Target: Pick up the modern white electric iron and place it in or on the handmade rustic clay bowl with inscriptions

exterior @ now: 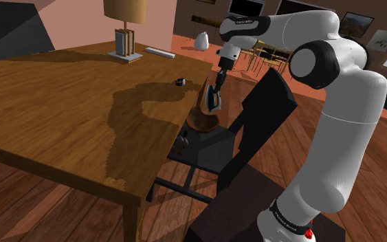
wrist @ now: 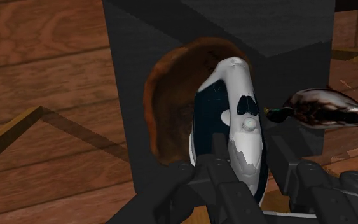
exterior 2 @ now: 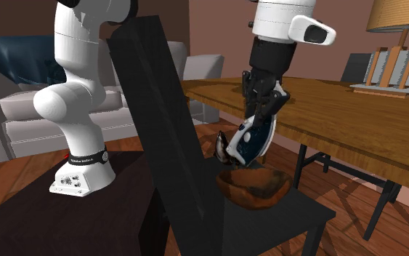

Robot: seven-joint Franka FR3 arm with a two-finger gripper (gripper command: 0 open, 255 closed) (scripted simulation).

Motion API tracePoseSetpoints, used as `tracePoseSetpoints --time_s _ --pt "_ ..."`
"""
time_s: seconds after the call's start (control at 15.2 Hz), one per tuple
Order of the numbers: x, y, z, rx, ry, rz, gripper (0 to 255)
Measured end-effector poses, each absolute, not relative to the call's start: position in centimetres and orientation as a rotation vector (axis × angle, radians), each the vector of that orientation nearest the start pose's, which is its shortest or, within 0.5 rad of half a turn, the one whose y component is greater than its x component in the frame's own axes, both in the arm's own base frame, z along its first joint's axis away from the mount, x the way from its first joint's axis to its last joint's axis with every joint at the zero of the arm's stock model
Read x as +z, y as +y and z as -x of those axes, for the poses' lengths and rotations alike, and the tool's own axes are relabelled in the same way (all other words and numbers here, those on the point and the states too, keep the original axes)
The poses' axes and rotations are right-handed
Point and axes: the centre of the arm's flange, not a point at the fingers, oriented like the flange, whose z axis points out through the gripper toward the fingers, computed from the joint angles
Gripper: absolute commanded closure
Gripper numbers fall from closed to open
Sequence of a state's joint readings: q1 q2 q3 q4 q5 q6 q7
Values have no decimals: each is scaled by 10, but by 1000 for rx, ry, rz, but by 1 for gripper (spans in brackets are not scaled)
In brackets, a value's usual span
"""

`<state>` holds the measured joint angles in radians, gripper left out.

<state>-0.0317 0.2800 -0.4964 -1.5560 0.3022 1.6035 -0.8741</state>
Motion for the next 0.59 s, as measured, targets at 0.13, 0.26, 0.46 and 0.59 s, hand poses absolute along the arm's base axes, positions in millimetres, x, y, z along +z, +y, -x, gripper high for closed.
tracePoseSetpoints --time_s 0.13,0.26,0.46,0.59 --pt "478 -256 -563 62 -444 2852 255" --pt "468 -255 -562 62 -444 2852 255" --pt "451 -255 -562 61 -444 2852 255" --pt "440 -255 -561 62 -444 2852 255"
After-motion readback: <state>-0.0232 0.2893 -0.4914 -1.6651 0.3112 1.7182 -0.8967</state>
